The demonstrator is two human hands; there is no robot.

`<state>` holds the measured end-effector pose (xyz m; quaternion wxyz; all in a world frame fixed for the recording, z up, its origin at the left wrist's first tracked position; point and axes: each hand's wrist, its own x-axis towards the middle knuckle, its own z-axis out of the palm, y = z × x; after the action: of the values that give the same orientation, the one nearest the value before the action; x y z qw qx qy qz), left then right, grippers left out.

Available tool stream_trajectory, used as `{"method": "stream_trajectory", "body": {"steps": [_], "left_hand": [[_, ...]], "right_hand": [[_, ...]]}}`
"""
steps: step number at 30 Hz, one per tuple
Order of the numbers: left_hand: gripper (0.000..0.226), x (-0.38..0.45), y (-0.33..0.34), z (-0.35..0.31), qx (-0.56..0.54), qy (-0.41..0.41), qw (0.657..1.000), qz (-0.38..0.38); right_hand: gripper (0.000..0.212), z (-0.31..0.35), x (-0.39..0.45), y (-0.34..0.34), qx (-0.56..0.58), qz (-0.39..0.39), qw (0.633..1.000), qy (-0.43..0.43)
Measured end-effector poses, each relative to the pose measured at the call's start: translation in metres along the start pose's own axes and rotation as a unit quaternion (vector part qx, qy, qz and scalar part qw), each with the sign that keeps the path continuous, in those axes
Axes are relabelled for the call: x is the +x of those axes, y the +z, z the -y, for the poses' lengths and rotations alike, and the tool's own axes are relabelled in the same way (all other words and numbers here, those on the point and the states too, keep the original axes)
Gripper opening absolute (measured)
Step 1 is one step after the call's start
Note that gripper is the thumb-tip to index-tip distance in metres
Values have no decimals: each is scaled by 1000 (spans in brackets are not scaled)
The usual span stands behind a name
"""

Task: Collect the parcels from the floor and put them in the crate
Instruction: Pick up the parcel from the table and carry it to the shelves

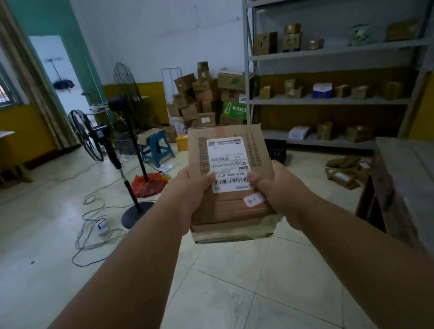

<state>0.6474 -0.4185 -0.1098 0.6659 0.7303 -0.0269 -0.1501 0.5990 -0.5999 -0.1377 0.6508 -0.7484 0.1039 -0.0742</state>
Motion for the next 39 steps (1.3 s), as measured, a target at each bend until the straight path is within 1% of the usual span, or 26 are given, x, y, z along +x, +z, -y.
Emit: {"method": "stream_trajectory", "body": {"steps": [4,9,13,14,16,20,24,30,34,37,39], "left_hand": [[28,37,-1,15,3,-17,1000,8],[31,105,20,23,8,-8,1000,27],[45,175,49,20,15,18,999,27],[46,192,57,18,16,22,999,25],[53,232,73,13,11,33,999,23],[64,313,101,-10,-6,23,1000,0],[61,380,120,-32,33,38,998,-45],[55,478,115,-38,57,47,995,-66],[57,556,103,-39,59,48,995,-62],[61,623,96,-48,48,54,997,-36],[59,669,94,-59,52,63,996,-17]], "right_hand": [[40,-10,35,5,-42,-2,999,12],[38,-27,109,-18,-93,-5,995,42],[57,-36,186,-37,-77,-56,993,64],[59,-37,205,-42,-64,-71,994,61],[59,-36,245,-54,-43,-91,994,46],[59,-35,323,-80,-68,-110,991,16],[59,-32,391,-91,-96,-130,987,-10],[40,-38,484,-82,-87,-121,989,-14],[38,-46,559,-65,-96,-129,987,-12],[37,-43,620,-59,-115,-150,982,-15],[33,-39,662,-60,-125,-166,978,-18]]}}
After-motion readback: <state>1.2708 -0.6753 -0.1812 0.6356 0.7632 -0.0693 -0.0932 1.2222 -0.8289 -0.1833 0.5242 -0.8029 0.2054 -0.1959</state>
